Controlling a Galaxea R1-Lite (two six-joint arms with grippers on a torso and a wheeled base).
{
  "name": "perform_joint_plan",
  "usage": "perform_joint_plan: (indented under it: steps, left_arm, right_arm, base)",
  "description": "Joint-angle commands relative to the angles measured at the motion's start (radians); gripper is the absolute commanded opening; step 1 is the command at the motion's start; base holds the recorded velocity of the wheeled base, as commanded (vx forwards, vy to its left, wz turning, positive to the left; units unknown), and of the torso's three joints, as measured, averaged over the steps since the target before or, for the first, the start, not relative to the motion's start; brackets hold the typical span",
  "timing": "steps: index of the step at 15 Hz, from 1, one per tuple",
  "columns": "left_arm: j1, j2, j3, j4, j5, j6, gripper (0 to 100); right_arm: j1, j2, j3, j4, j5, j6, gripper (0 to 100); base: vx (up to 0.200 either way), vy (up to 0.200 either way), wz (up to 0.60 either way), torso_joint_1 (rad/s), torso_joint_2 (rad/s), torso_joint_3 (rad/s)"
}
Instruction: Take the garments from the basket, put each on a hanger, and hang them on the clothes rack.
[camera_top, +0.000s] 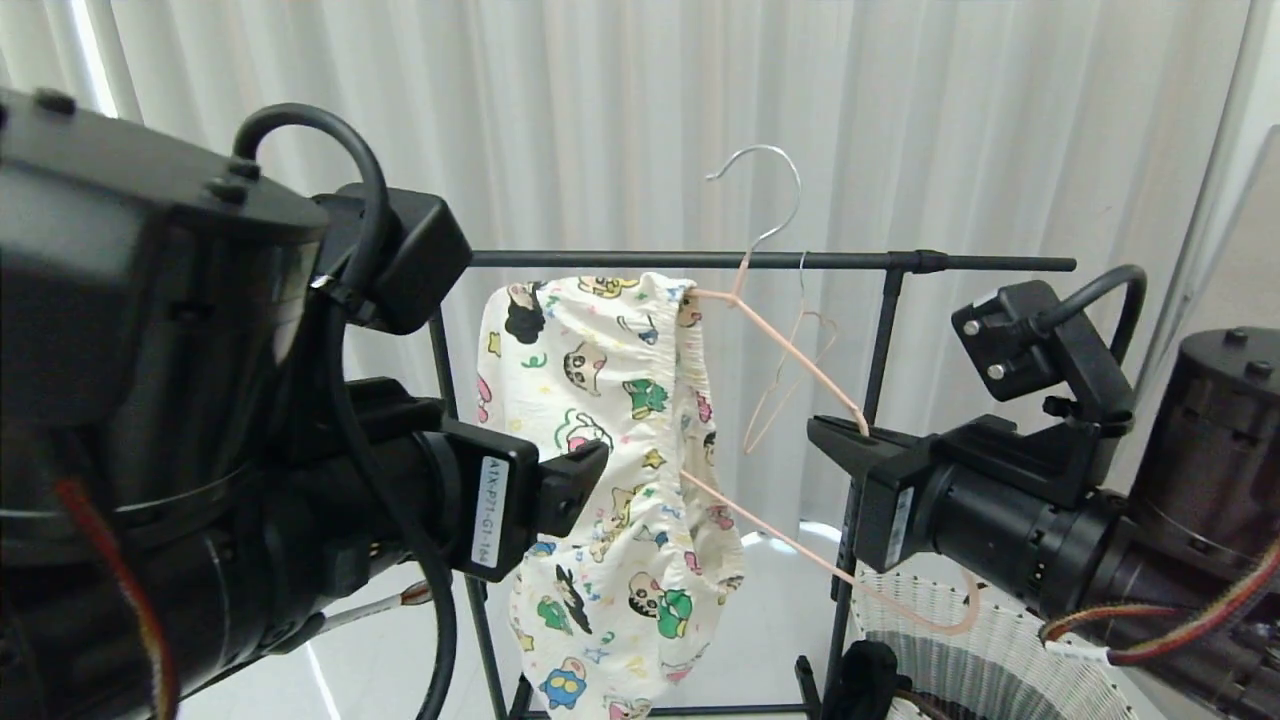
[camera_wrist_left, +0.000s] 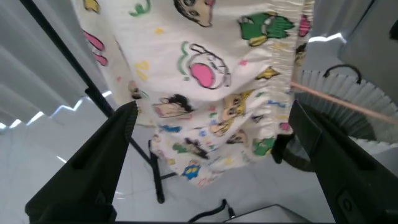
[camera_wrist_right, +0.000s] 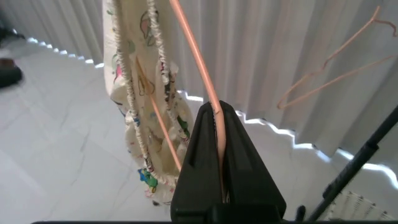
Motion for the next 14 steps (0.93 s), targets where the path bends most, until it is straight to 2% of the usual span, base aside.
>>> perform_joint_plan:
  steps: [1, 3, 4, 5, 8, 11, 14]
  left_arm:
    - [0.019, -0.085, 0.065, -0.022, -0.022, 0.034, 100]
    - [0.122, -0.157, 0.163, -0.03, -0.097, 0.187, 100]
    - [0.138, -0.175, 0.182, -0.04, -0.128, 0.217, 100]
    - [0.192, -0.224, 0.232, -0.094, -0.283, 0.298, 100]
    - [0.312, -0.261, 0.341, -0.214, -0.533, 0.483, 100]
    - [0.327, -0.28, 0.424, -0.295, -0.798, 0.617, 100]
    - [0.324, -0.273, 0.429, -0.295, -0.91, 0.683, 100]
  right_arm:
    - [0.007, -0.068, 0.084, -0.012, 0.008, -0.023, 0]
    - [0.035, -0.131, 0.144, -0.012, 0.045, -0.063, 0]
    - [0.047, -0.142, 0.158, -0.012, 0.047, -0.069, 0]
    - [0.093, -0.177, 0.208, -0.012, 0.047, -0.079, 0]
    - [0.167, -0.234, 0.271, -0.012, 0.047, -0.094, 0]
    - [0.205, -0.264, 0.305, -0.012, 0.047, -0.128, 0]
    - [0.249, -0.301, 0.356, -0.012, 0.047, -0.161, 0]
  base:
    - [0.0, 0.0, 0.0, 0.0, 0.0, 0.0]
    - [0.0, 0.0, 0.0, 0.0, 0.0, 0.0]
    - [0.0, 0.0, 0.0, 0.0, 0.0, 0.0]
    - [0.0, 0.0, 0.0, 0.0, 0.0, 0.0]
    - [0.0, 0.0, 0.0, 0.0, 0.0, 0.0]
    - [0.0, 0.0, 0.0, 0.0, 0.0, 0.0]
    - [0.0, 0.0, 0.0, 0.0, 0.0, 0.0]
